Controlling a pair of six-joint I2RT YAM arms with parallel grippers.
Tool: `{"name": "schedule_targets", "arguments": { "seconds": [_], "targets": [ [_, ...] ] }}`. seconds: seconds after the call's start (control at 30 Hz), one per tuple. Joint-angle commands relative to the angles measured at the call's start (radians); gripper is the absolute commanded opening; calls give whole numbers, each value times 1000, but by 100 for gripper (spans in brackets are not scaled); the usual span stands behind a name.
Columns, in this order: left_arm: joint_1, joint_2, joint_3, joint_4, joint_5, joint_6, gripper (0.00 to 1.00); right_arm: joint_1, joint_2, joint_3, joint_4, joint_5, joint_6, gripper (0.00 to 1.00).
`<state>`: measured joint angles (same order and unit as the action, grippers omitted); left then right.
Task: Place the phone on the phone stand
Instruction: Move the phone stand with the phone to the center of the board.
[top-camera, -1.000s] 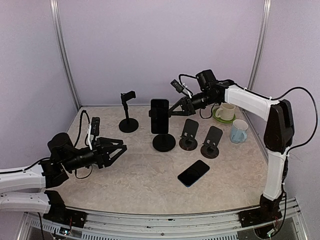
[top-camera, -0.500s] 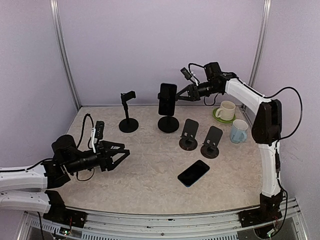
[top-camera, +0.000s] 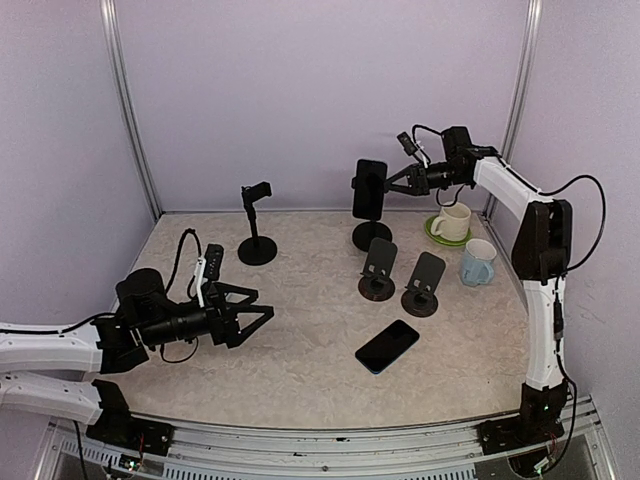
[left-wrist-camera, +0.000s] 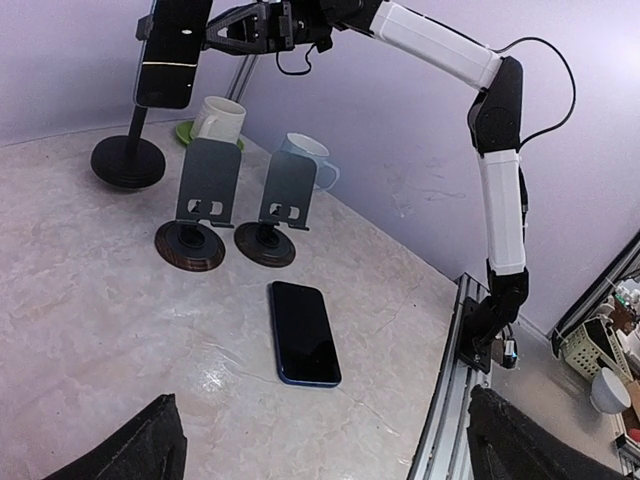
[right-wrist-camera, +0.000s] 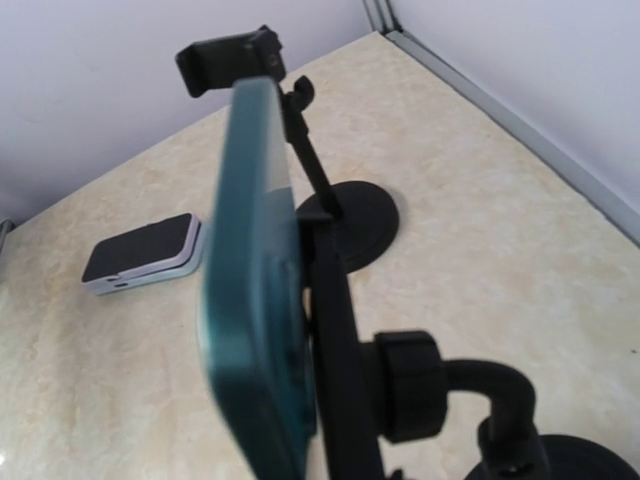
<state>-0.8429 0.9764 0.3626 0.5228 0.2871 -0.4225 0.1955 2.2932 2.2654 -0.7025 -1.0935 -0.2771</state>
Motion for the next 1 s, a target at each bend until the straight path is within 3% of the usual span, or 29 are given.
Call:
{"name": "schedule_targets", "arguments": {
  "seconds": [0.0,0.67,0.77,0.87,0.97],
  "targets": [
    [-28,8,40,9,-36,-1,97,-32,-1,56,46,-120,-51,0],
    [-85,19,59,-10,-100,-6,99,-56,57,13,94,-152,-45,0],
    [-87,23,64,-12,-102,-4,99,-59,50,-1,103,-139,-39,14],
    [-87,30,71,-12,-102,-2,99,-60,40,-12,105,-123,-40,34],
    [-87,37,77,-12,-104,1,99,-61,30,-14,104,-95,-40,45]
  ]
}}
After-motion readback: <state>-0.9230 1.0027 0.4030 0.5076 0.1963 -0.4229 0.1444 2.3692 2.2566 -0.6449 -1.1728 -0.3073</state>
